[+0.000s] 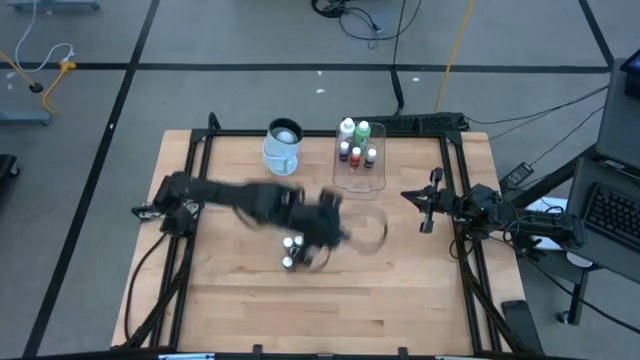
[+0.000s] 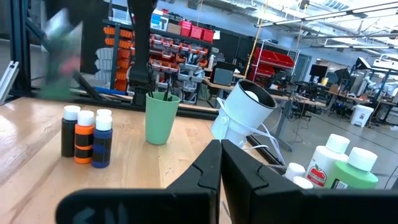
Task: Pick & Place Paint Supplies
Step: Put the dark green paint bottle into the transparent bin
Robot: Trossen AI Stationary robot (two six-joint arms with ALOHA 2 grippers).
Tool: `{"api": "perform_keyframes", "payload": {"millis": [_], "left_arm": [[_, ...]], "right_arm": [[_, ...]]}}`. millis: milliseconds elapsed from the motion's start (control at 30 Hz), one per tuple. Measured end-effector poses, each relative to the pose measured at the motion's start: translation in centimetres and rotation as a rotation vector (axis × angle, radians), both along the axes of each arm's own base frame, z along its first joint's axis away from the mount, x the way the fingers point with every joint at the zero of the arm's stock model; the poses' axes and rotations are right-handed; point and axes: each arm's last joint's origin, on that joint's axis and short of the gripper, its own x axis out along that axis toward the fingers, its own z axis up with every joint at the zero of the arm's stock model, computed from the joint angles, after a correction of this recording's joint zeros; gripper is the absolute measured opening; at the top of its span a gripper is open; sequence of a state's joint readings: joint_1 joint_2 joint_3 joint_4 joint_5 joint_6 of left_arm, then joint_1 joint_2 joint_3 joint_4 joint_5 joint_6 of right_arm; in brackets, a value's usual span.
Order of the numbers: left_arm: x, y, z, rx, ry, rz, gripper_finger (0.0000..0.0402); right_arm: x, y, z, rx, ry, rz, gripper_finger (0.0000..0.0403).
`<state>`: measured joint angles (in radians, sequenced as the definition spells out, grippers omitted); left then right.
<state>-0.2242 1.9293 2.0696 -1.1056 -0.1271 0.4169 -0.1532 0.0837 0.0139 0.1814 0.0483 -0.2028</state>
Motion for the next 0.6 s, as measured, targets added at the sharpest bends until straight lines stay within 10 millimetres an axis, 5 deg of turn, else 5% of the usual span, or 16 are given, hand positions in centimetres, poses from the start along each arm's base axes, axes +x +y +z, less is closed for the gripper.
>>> {"api": "perform_keyframes", "payload": {"millis": [100, 233, 433, 600], "left_arm": [[0.8, 4.7, 3.1, 0.022, -0.155, 0.134, 0.01], [1.5, 11.6, 4.4, -0.135, -0.274, 0.308, 0.01], [2.6, 20.5, 1.2, -0.206, -0.24, 0.537, 0.01], [4.4, 23.0, -2.1, -0.161, -0.163, 0.513, 0.01]], "right_arm": [[0.0, 0.0, 0.0, 0.0, 0.002, 0.0, 0.0004], [0.0, 0.0, -0.1, -0.018, 0.012, -0.002, 0.0004], [0.0, 0.0, -0.1, -0.038, 0.023, -0.004, 0.0004], [0.0, 0.0, -0.1, -0.078, 0.031, -0.009, 0.0004]]}}
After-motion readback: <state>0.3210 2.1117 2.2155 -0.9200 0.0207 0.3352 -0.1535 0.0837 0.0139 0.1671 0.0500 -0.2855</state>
